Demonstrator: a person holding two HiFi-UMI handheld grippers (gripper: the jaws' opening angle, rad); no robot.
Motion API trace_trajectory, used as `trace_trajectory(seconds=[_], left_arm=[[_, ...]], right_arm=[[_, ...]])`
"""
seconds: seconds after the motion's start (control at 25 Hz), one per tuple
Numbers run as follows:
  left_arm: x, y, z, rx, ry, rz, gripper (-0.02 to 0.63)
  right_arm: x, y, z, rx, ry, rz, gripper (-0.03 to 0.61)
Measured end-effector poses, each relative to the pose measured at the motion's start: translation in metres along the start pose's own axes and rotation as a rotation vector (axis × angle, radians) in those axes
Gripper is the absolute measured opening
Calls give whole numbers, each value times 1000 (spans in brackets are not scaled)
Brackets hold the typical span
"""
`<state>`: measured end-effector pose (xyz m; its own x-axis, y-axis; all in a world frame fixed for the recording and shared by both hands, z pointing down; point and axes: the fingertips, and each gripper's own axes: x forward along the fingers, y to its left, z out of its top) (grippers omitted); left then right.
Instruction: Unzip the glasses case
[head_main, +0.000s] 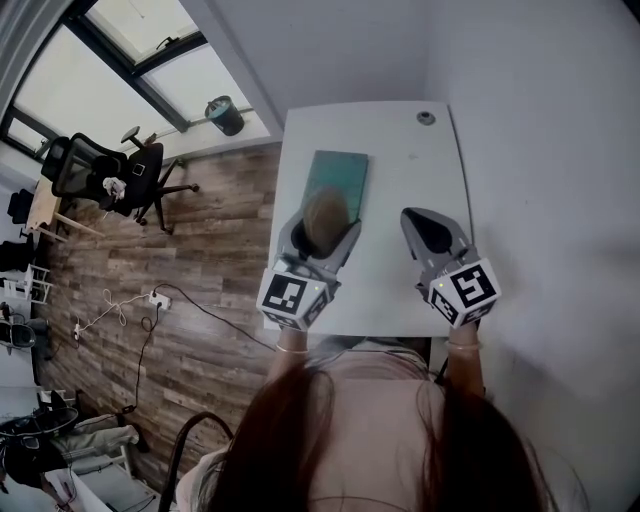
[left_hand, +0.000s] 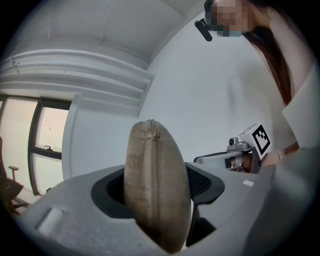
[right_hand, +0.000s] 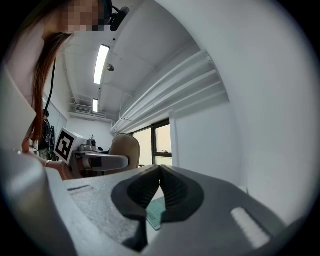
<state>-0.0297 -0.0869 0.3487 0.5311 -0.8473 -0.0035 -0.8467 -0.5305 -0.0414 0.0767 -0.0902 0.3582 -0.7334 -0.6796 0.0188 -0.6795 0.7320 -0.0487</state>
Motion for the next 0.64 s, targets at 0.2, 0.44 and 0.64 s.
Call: trace_trajectory(seconds=[0.2, 0.44, 0.64], left_arm=[[-6, 3, 0, 0, -3, -20, 295], [-8, -2, 7, -5, -20, -53, 295], [-12, -5, 15, -3, -33, -73, 295]], right_arm=[[1, 9, -1, -5, 0, -14, 3], [-6, 15, 6, -16, -9, -45, 3], [-11, 22, 14, -33, -9, -52, 3]])
